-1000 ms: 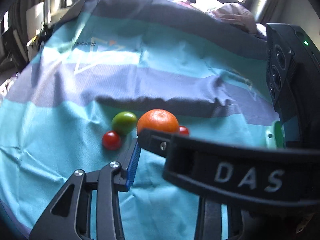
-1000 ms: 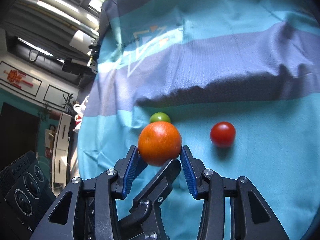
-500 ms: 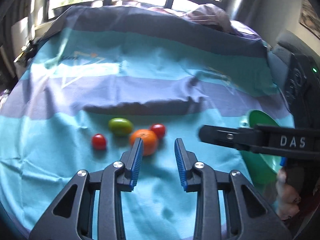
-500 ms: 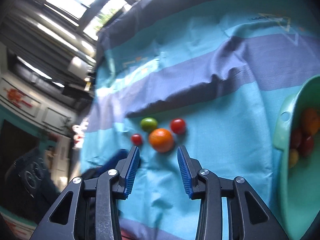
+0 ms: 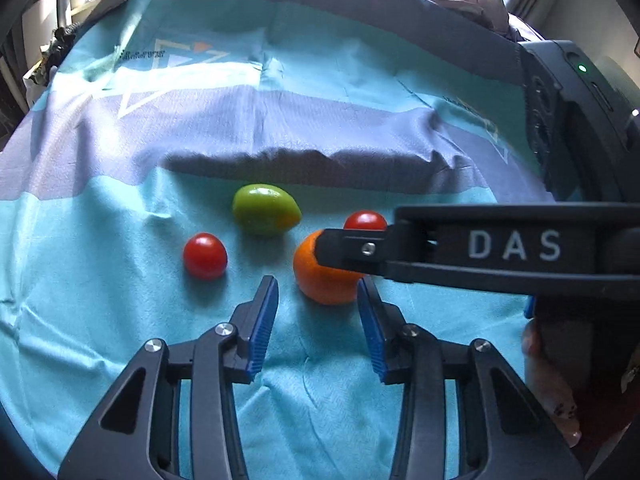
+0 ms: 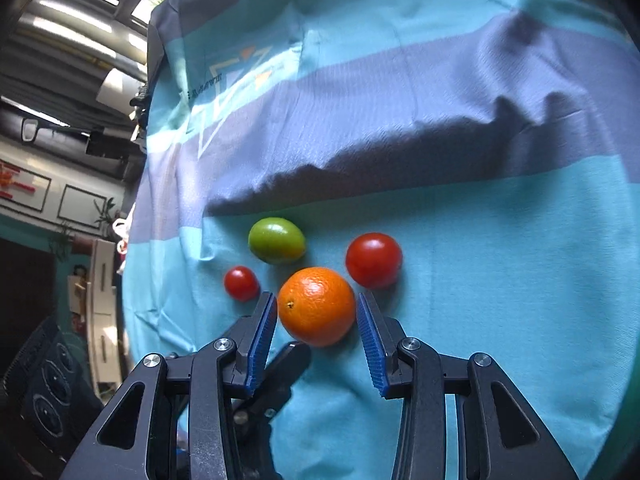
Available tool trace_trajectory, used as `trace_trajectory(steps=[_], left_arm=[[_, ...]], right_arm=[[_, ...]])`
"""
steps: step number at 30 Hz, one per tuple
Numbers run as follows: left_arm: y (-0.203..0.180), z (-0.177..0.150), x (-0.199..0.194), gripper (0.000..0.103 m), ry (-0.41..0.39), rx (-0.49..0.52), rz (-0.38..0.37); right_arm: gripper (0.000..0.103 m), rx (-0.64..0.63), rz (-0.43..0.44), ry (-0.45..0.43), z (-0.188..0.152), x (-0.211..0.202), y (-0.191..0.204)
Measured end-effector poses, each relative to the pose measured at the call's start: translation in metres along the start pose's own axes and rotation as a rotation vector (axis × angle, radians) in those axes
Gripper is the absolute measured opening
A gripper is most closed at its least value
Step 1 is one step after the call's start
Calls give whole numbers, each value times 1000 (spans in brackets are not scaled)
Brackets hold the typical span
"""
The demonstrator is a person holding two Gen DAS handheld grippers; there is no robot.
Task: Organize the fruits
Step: 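Lower the right gripper around the orange and close on it, then lift the orange with the right gripper and carry it over the bowl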
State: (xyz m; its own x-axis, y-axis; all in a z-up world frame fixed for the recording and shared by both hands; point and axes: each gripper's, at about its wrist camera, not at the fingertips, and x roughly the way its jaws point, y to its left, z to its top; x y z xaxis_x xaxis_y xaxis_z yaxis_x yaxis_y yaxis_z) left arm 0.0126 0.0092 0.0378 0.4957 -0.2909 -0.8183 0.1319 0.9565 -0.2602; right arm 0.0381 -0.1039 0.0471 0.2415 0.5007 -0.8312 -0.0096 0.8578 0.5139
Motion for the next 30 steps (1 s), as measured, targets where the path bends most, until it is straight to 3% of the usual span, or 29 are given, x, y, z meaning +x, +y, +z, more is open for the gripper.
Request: trace_trajectory(steps=[4,8,11,18,21,25,30], left_arm=[[5,4,11,42,24,-44,-30],[6,6,24,40,65,-60,-36],[3,6,12,40,34,-58,-48],[-47,-4,-43,40,-116,65,-140],[-80,-8,-61,40,-152,145,-196],[-126,-14,-82,40,-218,241,-244],[-179,-16,-75,40,-202,370,-285]], right_arm=[[47,9,-3,18,3,11,1],[47,8,50,51,0,22,2],[46,17,59,10,-5,14,3],[46,-39,66,-181,-37,-67,10],[46,-37,41,-284,-58,-107,2],[46,0,77,-398,-83,-156,-21],[46,61,41,-521,-105,-193,-56]])
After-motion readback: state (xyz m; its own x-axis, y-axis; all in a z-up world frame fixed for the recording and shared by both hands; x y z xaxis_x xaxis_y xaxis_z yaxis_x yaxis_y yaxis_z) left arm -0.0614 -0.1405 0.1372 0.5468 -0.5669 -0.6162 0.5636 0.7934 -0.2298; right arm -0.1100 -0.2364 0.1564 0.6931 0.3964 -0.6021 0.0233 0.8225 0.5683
